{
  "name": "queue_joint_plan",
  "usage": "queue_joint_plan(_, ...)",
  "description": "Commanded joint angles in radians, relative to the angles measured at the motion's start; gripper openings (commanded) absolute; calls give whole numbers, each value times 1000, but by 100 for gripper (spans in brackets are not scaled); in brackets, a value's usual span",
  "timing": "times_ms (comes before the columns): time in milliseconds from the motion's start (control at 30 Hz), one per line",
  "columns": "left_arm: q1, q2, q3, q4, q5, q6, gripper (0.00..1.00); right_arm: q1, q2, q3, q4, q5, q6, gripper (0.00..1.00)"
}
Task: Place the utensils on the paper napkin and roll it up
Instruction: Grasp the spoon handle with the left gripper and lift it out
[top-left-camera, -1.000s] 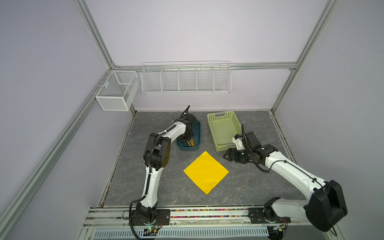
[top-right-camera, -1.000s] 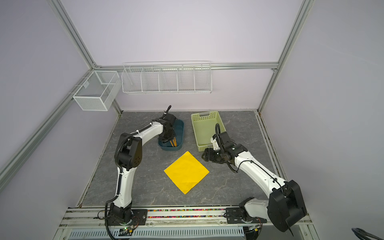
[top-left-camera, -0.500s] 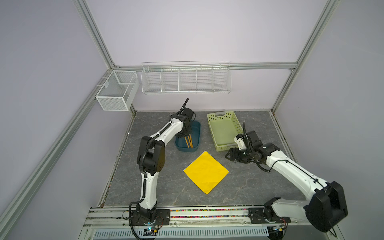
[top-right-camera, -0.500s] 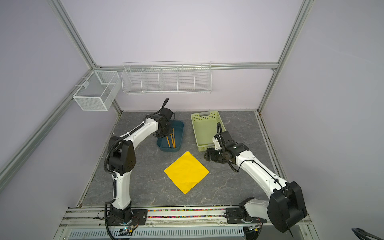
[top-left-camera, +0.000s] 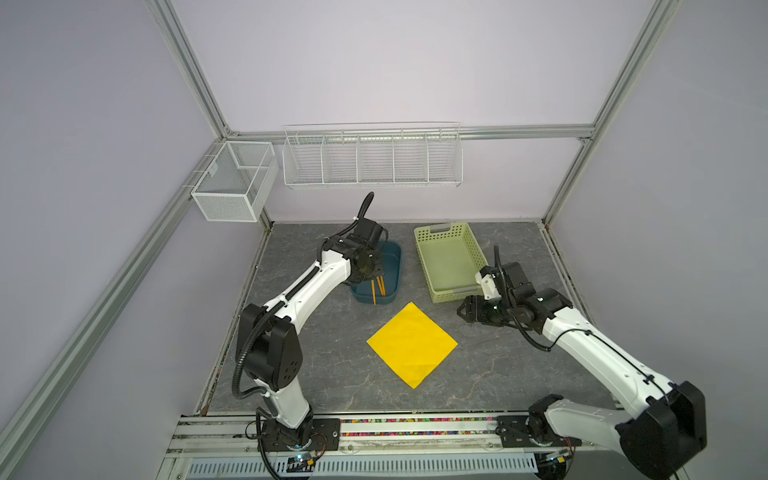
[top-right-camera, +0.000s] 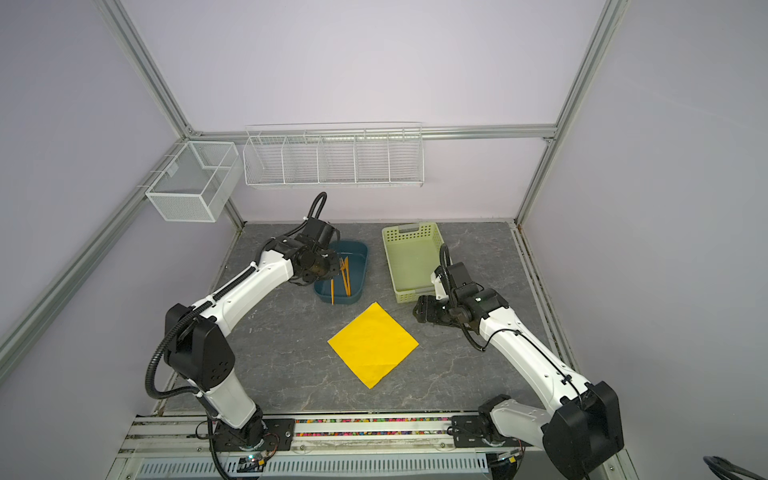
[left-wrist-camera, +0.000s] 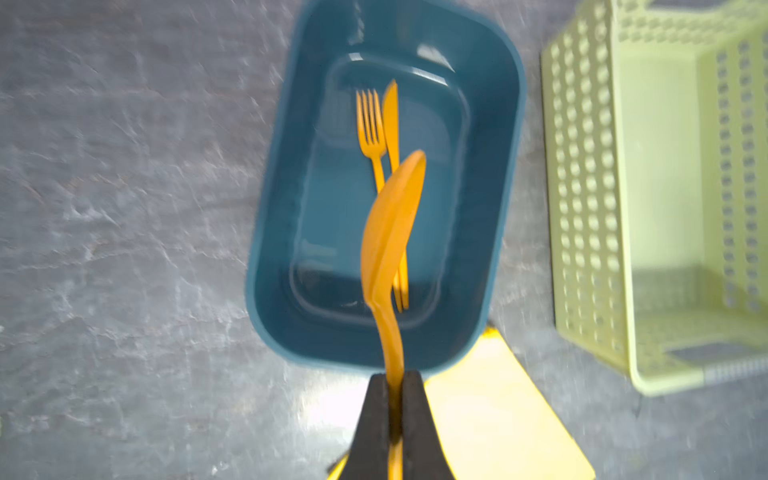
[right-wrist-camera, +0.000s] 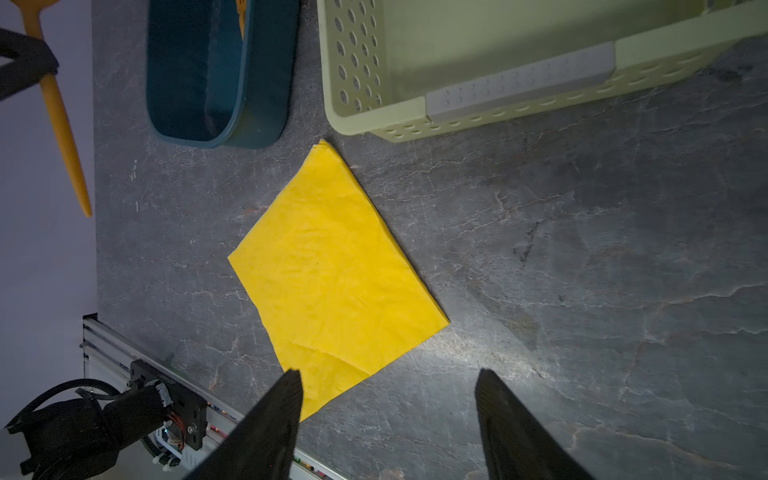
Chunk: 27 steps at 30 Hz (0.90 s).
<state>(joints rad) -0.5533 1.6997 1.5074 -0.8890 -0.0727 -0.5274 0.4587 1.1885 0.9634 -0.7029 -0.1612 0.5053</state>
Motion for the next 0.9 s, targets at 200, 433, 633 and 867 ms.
queue_joint_plan(200,-134,-161,-244,72,23,-56,0,-7,-53,2,-40,48,-17,70)
queue_joint_plan(433,-233,-172,-364,192,50,-139,0,-7,-82,-17,-28,54,-1,70)
queue_joint_plan(633,-247,-151,-459,378,160,-196,0,-6,-97,-38,-21,52,6,70)
queue_joint_plan(867,-250,-101,-515,512,233,-203,0,-6,-115,-54,-14,54,5,71)
